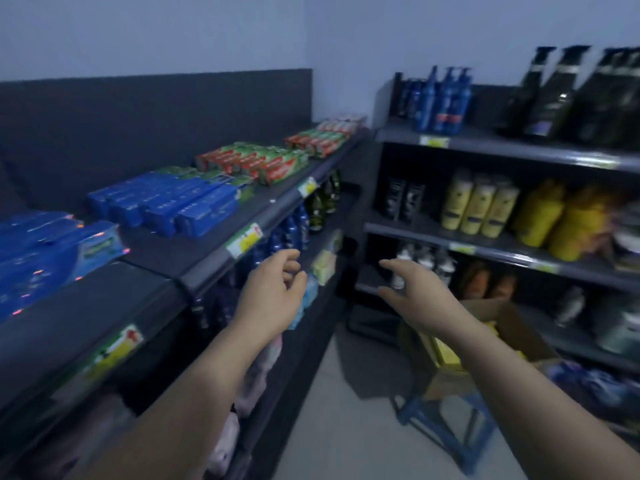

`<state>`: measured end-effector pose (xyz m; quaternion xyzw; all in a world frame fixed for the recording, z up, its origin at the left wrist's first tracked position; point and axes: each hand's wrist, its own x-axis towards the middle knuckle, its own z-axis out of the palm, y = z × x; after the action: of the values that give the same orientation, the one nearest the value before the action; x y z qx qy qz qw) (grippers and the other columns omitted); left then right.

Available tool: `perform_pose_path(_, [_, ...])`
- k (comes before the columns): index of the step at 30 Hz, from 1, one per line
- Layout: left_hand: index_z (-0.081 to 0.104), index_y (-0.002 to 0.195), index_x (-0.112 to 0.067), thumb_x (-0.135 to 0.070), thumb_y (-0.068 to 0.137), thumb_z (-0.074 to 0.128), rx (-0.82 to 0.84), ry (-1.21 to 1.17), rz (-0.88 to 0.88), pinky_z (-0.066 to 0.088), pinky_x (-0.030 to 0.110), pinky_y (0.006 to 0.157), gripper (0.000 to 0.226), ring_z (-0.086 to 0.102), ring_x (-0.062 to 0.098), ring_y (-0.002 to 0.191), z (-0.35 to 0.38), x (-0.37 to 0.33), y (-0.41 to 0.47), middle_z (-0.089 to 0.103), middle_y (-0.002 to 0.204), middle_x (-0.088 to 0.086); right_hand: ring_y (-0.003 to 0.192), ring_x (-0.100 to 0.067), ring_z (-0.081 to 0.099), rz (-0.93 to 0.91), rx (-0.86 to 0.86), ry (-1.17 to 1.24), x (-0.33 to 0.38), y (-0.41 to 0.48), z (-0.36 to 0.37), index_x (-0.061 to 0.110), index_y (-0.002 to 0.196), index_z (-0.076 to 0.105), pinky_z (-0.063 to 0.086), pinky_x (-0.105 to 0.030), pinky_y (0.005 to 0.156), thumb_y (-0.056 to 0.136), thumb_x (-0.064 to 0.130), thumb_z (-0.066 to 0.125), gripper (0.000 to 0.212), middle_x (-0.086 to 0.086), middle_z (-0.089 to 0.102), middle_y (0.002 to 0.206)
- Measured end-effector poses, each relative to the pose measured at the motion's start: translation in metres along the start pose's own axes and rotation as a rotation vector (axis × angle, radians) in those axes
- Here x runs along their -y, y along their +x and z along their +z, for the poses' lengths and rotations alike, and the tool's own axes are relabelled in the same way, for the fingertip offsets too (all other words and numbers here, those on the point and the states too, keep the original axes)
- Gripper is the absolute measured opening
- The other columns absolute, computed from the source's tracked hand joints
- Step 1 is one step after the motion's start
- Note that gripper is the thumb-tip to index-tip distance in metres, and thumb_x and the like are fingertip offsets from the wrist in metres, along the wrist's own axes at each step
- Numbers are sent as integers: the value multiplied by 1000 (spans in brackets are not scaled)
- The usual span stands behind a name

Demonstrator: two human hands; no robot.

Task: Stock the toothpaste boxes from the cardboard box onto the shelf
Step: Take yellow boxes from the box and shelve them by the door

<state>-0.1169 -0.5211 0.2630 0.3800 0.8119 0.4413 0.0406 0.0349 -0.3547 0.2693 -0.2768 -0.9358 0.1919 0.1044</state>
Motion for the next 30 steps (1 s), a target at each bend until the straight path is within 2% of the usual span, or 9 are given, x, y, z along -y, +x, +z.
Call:
perform_pose_path(5, [53, 130, -15, -19, 94, 54, 171, -8, 55, 43, 21, 82, 36, 60, 11, 95, 101, -34, 33, 63, 116, 0, 134, -18, 40, 227, -65, 4, -108, -18, -28, 18, 143, 43, 35, -27, 103, 95, 29, 56, 51, 0, 43, 147])
perform_pose_path(10, [50, 133, -15, -21, 95, 53, 314, -14, 24, 47, 24, 84, 38, 60, 13, 97, 209, -69, 70, 61, 117, 0, 133, -18, 42, 368, -67, 12, -222, -19, -49, 18, 142, 45, 35, -30, 104, 94, 28, 57, 51, -1, 46, 145])
perform_pose_path(15, [51, 132, -15, -22, 95, 52, 405, -11, -37, 50, 27, 84, 37, 61, 14, 96, 310, -87, 103, 62, 117, 0, 122, -17, 51, 474, -30, 44, -323, -7, -57, 19, 136, 52, 40, -26, 87, 91, 26, 58, 46, 1, 54, 138])
perform_pose_path(18, [50, 132, -14, -22, 96, 51, 466, 0, -81, 46, 23, 79, 37, 60, 8, 88, 360, -85, 116, 61, 111, -3, 117, -18, 55, 528, 3, 75, -373, 4, -52, 20, 135, 54, 39, -24, 81, 90, 25, 59, 45, 1, 58, 133])
perform_pose_path(20, [53, 129, -13, -21, 94, 53, 494, 17, -120, 47, 24, 80, 36, 62, 10, 88, 390, -77, 125, 63, 111, -1, 114, -20, 57, 565, 31, 86, -400, 12, -43, 21, 133, 55, 37, -24, 78, 90, 25, 59, 44, -1, 59, 130])
perform_pose_path(25, [56, 124, -10, -17, 91, 57, 569, 54, -220, 47, 26, 88, 34, 62, 19, 100, 457, -47, 157, 66, 113, 5, 118, -20, 55, 654, 96, 114, -463, 43, -12, 21, 135, 54, 43, -28, 88, 91, 20, 60, 45, 0, 56, 136])
perform_pose_path(30, [53, 129, -8, -15, 91, 56, 686, 116, -280, 45, 27, 92, 38, 60, 21, 109, 532, -13, 193, 65, 120, 7, 106, -22, 60, 739, 159, 143, -526, 83, 25, 22, 134, 55, 38, -22, 72, 91, 15, 58, 44, -3, 59, 131])
